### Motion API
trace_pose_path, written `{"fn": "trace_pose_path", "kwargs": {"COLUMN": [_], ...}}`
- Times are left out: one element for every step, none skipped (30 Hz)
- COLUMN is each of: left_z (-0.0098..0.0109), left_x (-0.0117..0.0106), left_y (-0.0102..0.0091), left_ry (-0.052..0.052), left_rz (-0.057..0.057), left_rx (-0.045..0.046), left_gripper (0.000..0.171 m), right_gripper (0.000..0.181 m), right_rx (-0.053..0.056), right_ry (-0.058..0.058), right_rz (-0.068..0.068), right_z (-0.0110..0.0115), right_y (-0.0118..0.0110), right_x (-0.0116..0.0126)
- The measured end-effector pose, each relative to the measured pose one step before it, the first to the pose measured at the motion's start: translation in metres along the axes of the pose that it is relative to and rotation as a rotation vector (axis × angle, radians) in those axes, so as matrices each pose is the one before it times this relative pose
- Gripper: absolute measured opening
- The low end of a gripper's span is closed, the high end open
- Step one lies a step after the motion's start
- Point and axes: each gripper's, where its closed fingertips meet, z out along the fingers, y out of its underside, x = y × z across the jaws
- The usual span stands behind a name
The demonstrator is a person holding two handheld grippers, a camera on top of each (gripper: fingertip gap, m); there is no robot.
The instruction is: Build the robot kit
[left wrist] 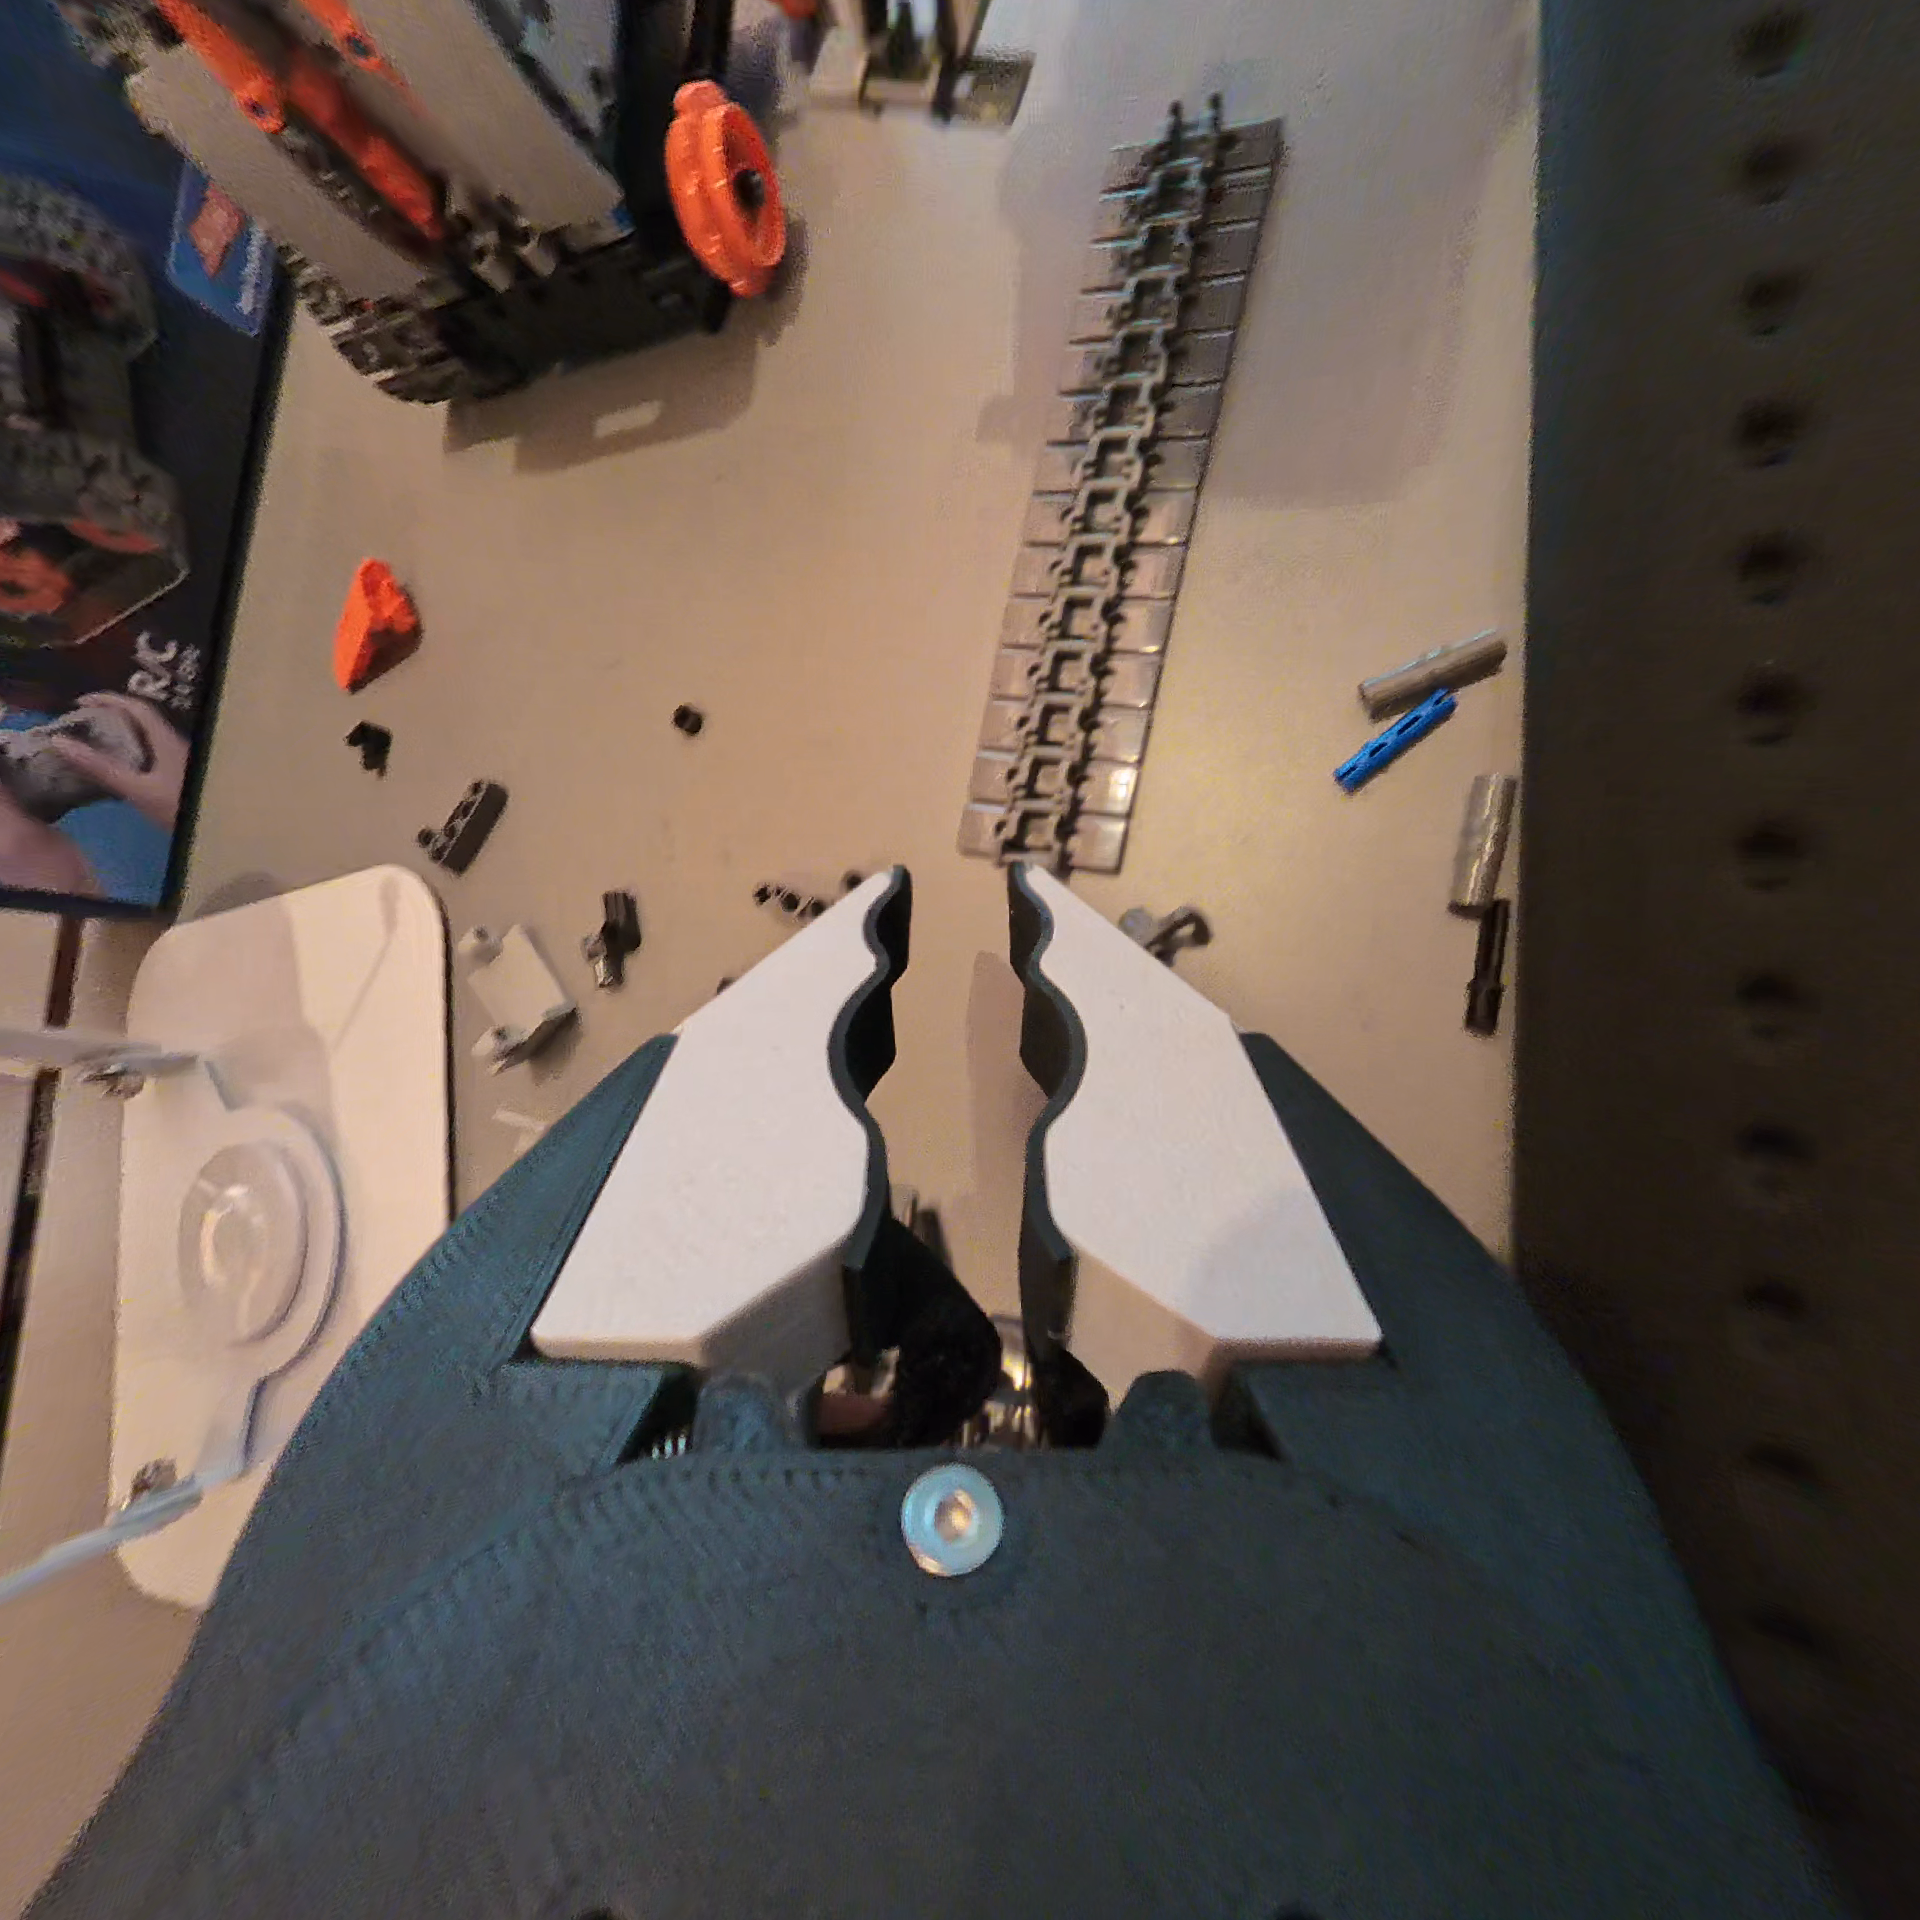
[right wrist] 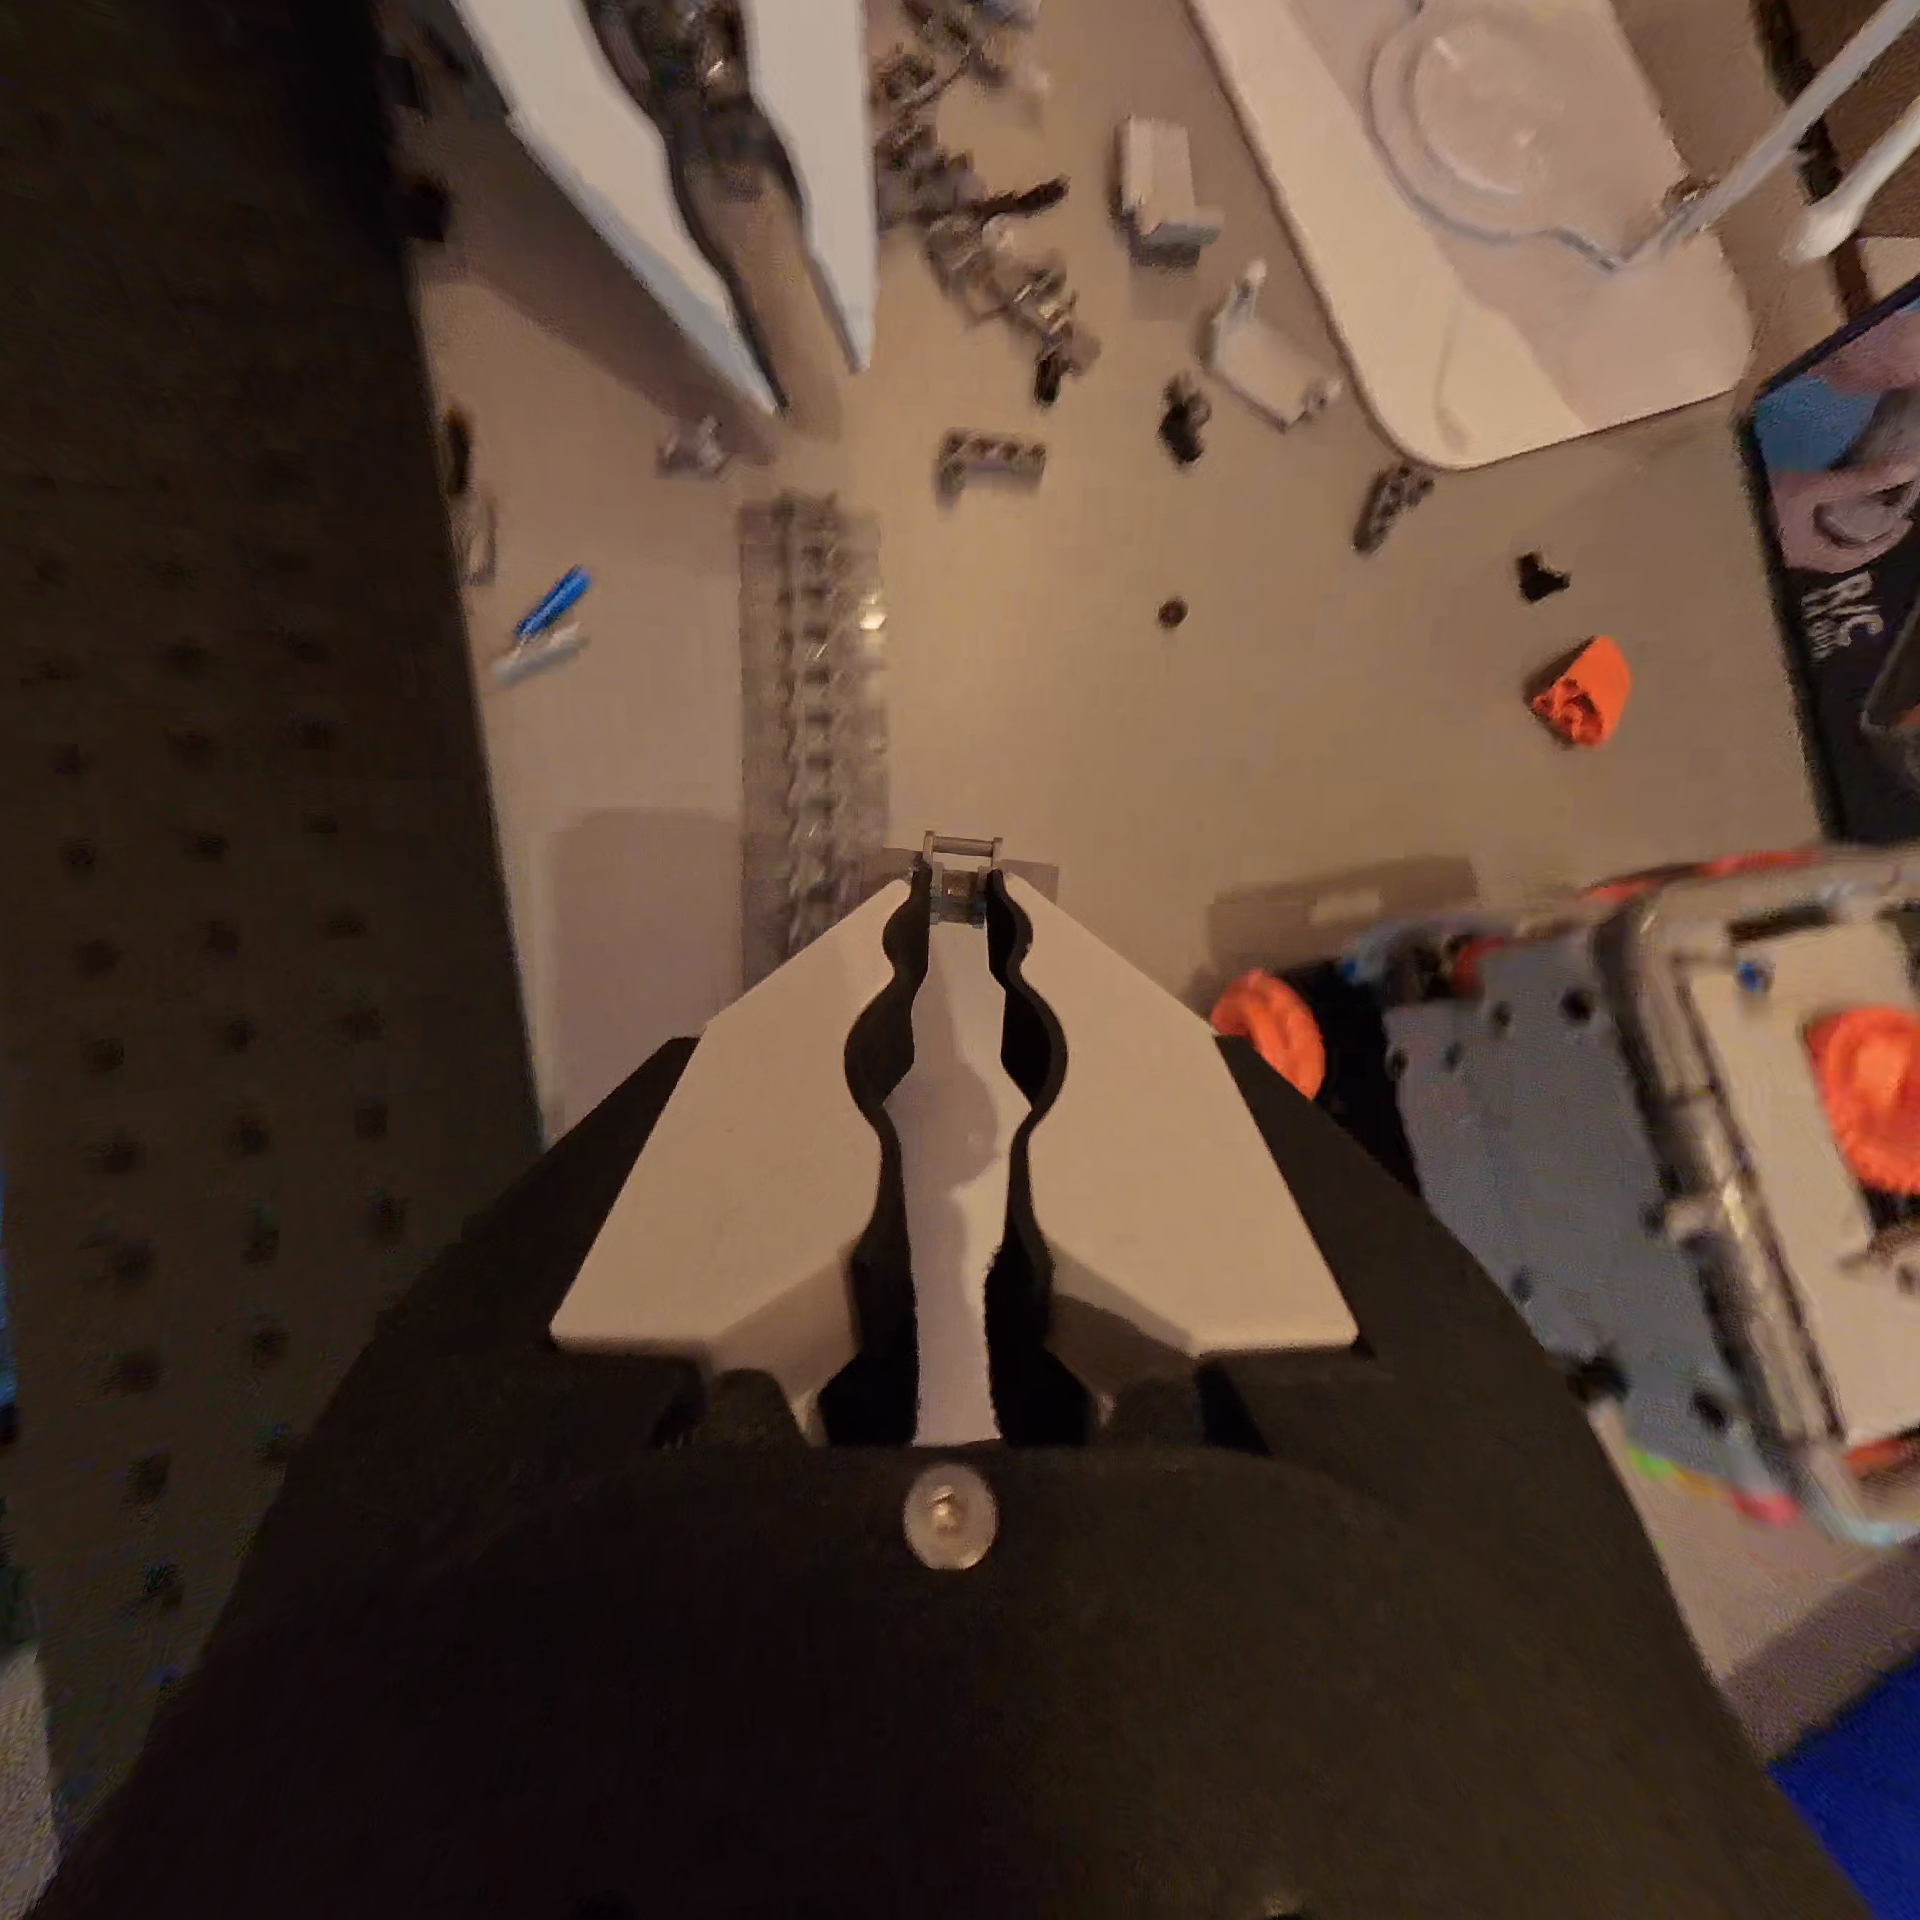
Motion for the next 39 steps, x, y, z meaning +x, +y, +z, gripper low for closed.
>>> {"fn": "trace_pose_path", "kwargs": {"left_z": [0.00506,0.00467,0.00428,0.00382,0.00326,0.00252,0.00172,0.00115,0.00059,0.00025,0.00012,-0.00017,-0.00019,0.00011,0.00026,0.00018,0.0,0.00005,0.00003,0.00015,0.00017,0.00006,0.00012,0.00013,0.0001,-0.00015,-0.00002,-0.00005,-0.00006,0.0,-0.00001,0.00003,-0.00001,0.00002,0.00001,0.00007,-0.00004,0.00001,0.00003], "left_x": [0.00398,0.00386,0.0036,0.0034,0.00288,0.00219,0.00143,0.00141,0.00132,0.00011,-0.00139,-0.00124,-0.00024,-0.00005,-0.00008,0.00034,0.0001,0.00021,0.00027,0.00036,0.00021,0.00032,0.00037,0.00034,0.00004,0.00003,0.00006,0.00002,0.00005,0.00002,0.00001,0.0,0.00004,0.00002,0.00012,0.00004,0.00003,0.00002,0.00017], "left_y": [-0.00237,-0.00155,-0.0005,0.00041,0.00059,0.00021,0.00022,-0.00046,-0.00055,0.00025,0.00075,0.00069,0.00012,0.00027,0.00035,0.00015,0.00019,0.00014,0.00003,0.00012,0.00009,-0.00006,0.00014,0.00008,0.00001,0.0002,0.00004,0.00005,0.00011,0.0,0.00001,0.0,-0.00002,-0.00003,0.00002,-0.00004,0.00003,-0.00002,0.00006], "left_ry": [0.0145,0.0144,0.0162,0.0172,0.0137,0.0102,0.0093,0.0105,0.0126,0.0049,-0.0044,-0.0032,0.0023,0.0021,0.0009,0.003,0.0012,0.002,0.0029,0.0029,0.0017,0.0024,0.0023,0.0012,0.0002,0.0,0.0004,-0.0003,0.0003,0.0002,0.0001,0.0002,-0.0002,0.0003,0.001,0.0009,0.0,0.0001,0.0002], "left_rz": [0.0047,0.0085,0.0066,0.0065,0.008,0.0049,-0.0008,-0.0045,-0.007,-0.0035,-0.001,-0.0033,-0.0039,-0.0028,-0.0014,-0.0005,0.0007,-0.0006,-0.0006,0.0015,0.0011,-0.0002,0.0007,0.0003,0.0003,0.0007,0.0,-0.0003,-0.0008,0.0,0.0001,-0.0002,0.0004,0.0003,-0.0009,-0.0006,0.0002,-0.0001,0.0002], "left_rx": [-0.00144,-0.00372,-0.00822,-0.01226,-0.01012,-0.00603,-0.00423,0.00272,0.00507,0.00074,-0.00297,-0.00204,0.00155,0.00133,-0.00045,0.00039,-0.00017,0.00053,0.00049,-0.00011,0.00015,-0.00003,0.00027,0.00038,0.00032,-0.00045,-0.0003,0.00012,0.00005,0.0,-0.00009,-0.00048,-0.00018,0.00022,0.00021,0.00017,0.00029,0.00013,0.00012], "left_gripper": [0.018,0.019,0.019,0.019,0.02,0.02,0.02,0.02,0.02,0.02,0.02,0.02,0.02,0.02,0.02,0.019,0.019,0.019,0.019,0.018,0.018,0.018,0.018,0.018,0.018,0.018,0.018,0.018,0.018,0.018,0.018,0.018,0.018,0.018,0.018,0.018,0.018,0.018,0.018], "right_gripper": [0.008,0.008,0.008,0.008,0.008,0.008,0.008,0.008,0.008,0.008,0.008,0.008,0.008,0.008,0.008,0.008,0.008,0.009,0.008,0.008,0.008,0.008,0.008,0.008,0.008,0.008,0.008,0.008,0.008,0.008,0.008,0.008,0.008,0.009,0.008,0.008,0.008,0.008,0.009], "right_rx": [-0.0097,-0.0211,-0.0211,-0.0081,-0.0062,-0.0159,-0.015,-0.0041,-0.0088,-0.0193,-0.016,-0.0087,-0.0045,-0.0036,-0.001,0.0001,-0.0059,-0.0067,0.0013,0.0031,-0.0024,-0.0025,-0.0003,-0.0029,-0.003,0.0033,-0.0012,-0.0161,-0.0174,-0.0022,0.0063,-0.0015,-0.0105,-0.0116,-0.0068,-0.0022,-0.0023,-0.0087,-0.0151], "right_ry": [-0.0212,-0.0147,-0.0058,-0.0152,-0.0221,-0.0169,-0.0136,-0.0173,-0.0196,-0.0068,-0.0039,-0.0157,-0.0093,-0.0053,-0.0118,-0.0087,-0.0022,-0.0013,0.0022,0.0066,0.0034,-0.0007,-0.0003,0.0001,-0.0042,-0.0064,-0.0071,-0.0039,0.0062,0.003,-0.01,-0.0079,-0.0008,-0.0035,-0.0051,-0.0054,-0.0104,-0.0073,-0.0026], "right_rz": [-0.0144,-0.0059,-0.0221,-0.0243,-0.0019,-0.0004,-0.0187,-0.0187,-0.005,-0.0087,-0.0125,-0.0056,-0.003,0.0008,0.0002,-0.001,0.0037,0.0048,0.0062,0.0142,0.0165,0.0124,0.0102,0.0082,0.0054,0.003,0.0087,0.0069,-0.0068,-0.0032,0.01,-0.0005,-0.0135,-0.0039,0.0019,-0.0022,0.0002,0.0059,0.0054], "right_z": [-0.00796,-0.00572,-0.0041,-0.00255,-0.00063,0.00114,0.00225,0.0027,0.00303,0.00302,0.00264,0.00273,0.00255,0.00224,0.00198,0.00149,0.00118,0.00062,0.00007,0.00009,0.00022,0.00029,-0.00014,-0.00015,-0.00024,-0.00026,-0.00004,-0.00009,-0.00073,-0.00114,-0.00071,0.00026,0.00077,0.00096,0.00069,0.00034,0.00041,0.0011,0.00116], "right_y": [0.01142,0.01169,0.01089,0.00794,0.00627,0.00665,0.00575,0.00321,0.00286,0.004,0.00314,0.00161,0.00057,0.00017,-0.00041,-0.00067,0.00043,0.0008,-0.00039,-0.0007,0.00016,0.00035,0.0,0.00042,0.00054,-0.00054,-0.00002,0.00205,0.00208,-0.00038,-0.00205,-0.00094,0.0002,0.00026,-0.00052,-0.00094,-0.00089,0.00013,0.00127], "right_x": [-0.0053,-0.00435,-0.00371,-0.00524,-0.00517,-0.00364,-0.00362,-0.00388,-0.00291,-0.00044,0.00015,-0.00123,0.0002,0.00098,-0.00047,-0.00033,0.00062,0.00056,0.00089,0.00203,0.00143,0.00053,0.00046,0.00042,-0.00026,-0.00046,-0.00025,0.00039,0.00131,0.00104,-0.00019,-0.00041,-0.00001,0.00006,0.0003,0.00023,-0.00064,0.0,0.00061]}}
